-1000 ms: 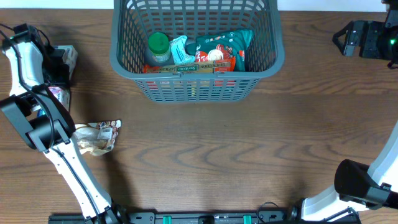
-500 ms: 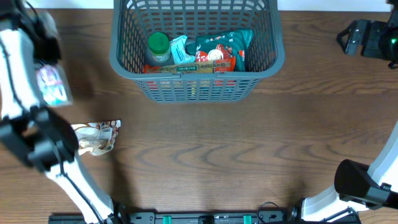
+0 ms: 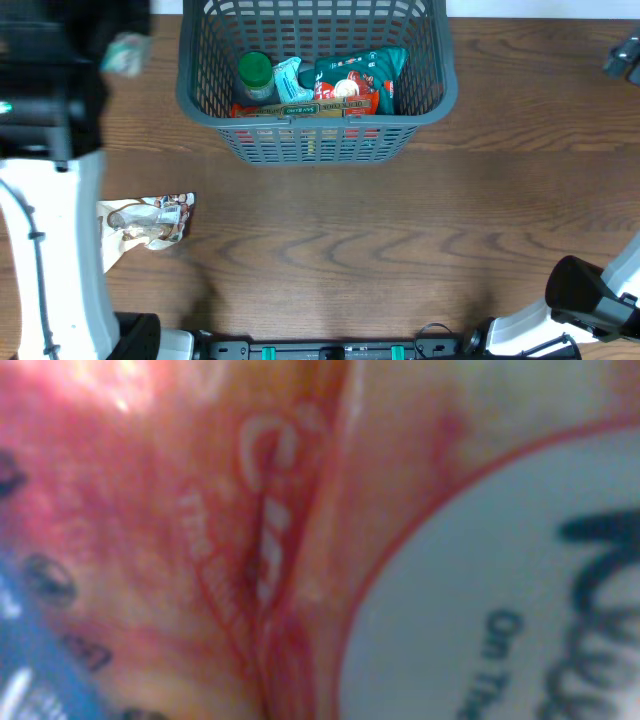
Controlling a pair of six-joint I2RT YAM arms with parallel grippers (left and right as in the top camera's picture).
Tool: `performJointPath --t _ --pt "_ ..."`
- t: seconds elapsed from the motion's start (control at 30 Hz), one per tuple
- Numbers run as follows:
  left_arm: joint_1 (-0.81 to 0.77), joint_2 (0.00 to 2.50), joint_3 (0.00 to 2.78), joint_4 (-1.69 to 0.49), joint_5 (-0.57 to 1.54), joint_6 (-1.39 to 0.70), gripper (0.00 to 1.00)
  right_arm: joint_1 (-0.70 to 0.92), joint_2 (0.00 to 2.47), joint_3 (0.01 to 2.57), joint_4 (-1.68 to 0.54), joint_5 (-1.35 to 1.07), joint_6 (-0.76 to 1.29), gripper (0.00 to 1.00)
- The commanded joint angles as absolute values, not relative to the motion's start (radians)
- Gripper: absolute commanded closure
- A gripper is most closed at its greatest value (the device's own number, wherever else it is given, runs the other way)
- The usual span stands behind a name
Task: Pack container
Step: 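Carry the tissue packets over the basket and release them inside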
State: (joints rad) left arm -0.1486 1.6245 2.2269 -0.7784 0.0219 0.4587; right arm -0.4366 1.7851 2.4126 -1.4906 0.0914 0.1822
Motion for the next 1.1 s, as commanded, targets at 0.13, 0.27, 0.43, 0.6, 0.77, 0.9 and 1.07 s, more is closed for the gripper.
performJointPath --t 0.13,0.27,0.43,0.6,0.77,0.9,1.07 --pt "-0.339 1.829 2.230 -0.623 0.019 0.774 0.94 -0.580 1.786 2.412 -1.502 -0.015 0.254 0.01" --pt "-0.366 1.974 2.230 -0.619 0.019 0.815 0.94 -0.618 1.786 2.412 -1.536 -0.019 0.237 0.01" --pt "-0.366 2.132 2.230 -0.699 0.019 0.814 0.94 -0.636 1.786 2.412 -1.575 -0.016 0.218 0.01" --pt "-0.366 2.226 2.230 -0.775 0.019 0.810 0.94 -0.636 1.786 2.412 -1.583 -0.016 0.212 0.01" --pt "-0.366 2.233 2.230 -0.811 0.015 0.807 0.58 -0.636 1.786 2.412 -1.581 -0.016 0.212 0.01" --pt "-0.366 2.212 2.230 -0.837 0.014 0.789 0.07 -0.636 1.786 2.412 -1.582 -0.016 0.203 0.01" --pt "-0.366 2.130 2.230 -0.841 -0.022 0.729 0.01 -0.636 1.786 2.412 -1.584 -0.016 0.192 0.01"
